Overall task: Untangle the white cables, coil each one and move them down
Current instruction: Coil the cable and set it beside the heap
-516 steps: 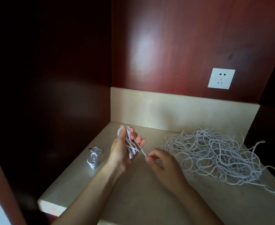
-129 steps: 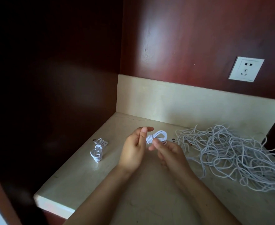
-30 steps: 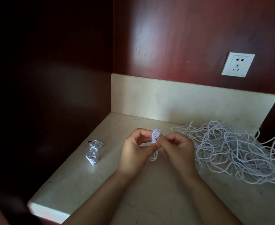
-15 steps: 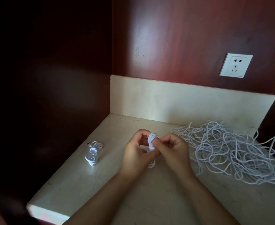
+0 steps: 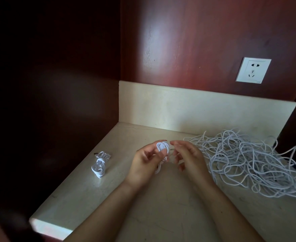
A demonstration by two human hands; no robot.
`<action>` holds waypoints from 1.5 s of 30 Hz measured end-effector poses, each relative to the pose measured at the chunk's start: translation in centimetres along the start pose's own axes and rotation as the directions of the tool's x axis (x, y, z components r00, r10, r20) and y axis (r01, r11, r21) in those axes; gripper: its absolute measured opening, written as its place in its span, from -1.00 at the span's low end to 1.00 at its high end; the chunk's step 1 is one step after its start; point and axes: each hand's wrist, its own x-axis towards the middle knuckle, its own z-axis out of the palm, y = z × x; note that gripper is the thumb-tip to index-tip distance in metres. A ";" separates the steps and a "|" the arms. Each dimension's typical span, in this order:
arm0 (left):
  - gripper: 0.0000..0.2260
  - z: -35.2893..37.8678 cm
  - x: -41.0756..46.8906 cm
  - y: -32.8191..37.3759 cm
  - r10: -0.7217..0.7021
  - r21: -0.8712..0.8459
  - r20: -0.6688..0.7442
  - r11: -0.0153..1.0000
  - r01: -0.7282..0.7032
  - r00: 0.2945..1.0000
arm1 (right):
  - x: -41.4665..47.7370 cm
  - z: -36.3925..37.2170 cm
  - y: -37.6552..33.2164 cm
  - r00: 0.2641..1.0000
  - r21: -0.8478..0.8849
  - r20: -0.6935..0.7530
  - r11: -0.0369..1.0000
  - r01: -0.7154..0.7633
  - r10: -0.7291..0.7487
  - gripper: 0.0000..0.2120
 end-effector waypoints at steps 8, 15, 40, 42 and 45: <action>-0.80 -0.4 -0.2 -0.3 -0.010 0.243 0.002 0.970 0.009 1.000 | -0.5 0.0 0.1 0.973 -0.158 0.223 0.987 -0.030 0.065 -0.80; -0.77 -0.6 -0.6 0.0 0.018 0.704 0.022 0.710 -0.028 1.000 | -0.4 -0.3 0.0 0.988 -0.113 0.155 0.994 -0.008 0.026 -0.87; -0.74 -7.0 -2.3 4.4 0.056 0.787 -0.167 0.609 0.099 0.984 | 3.3 7.1 0.5 0.944 -0.023 0.265 0.980 -0.197 0.196 -0.82; -0.83 -7.6 -2.7 4.4 0.106 0.852 -0.184 0.513 0.104 0.977 | 4.2 8.6 1.1 0.912 -0.101 0.313 0.964 -0.246 0.265 -0.79; -0.80 -8.1 -3.1 4.1 0.149 0.926 -0.218 0.344 0.156 0.965 | 5.4 10.3 1.7 0.877 -0.189 0.358 0.945 -0.268 0.320 -0.84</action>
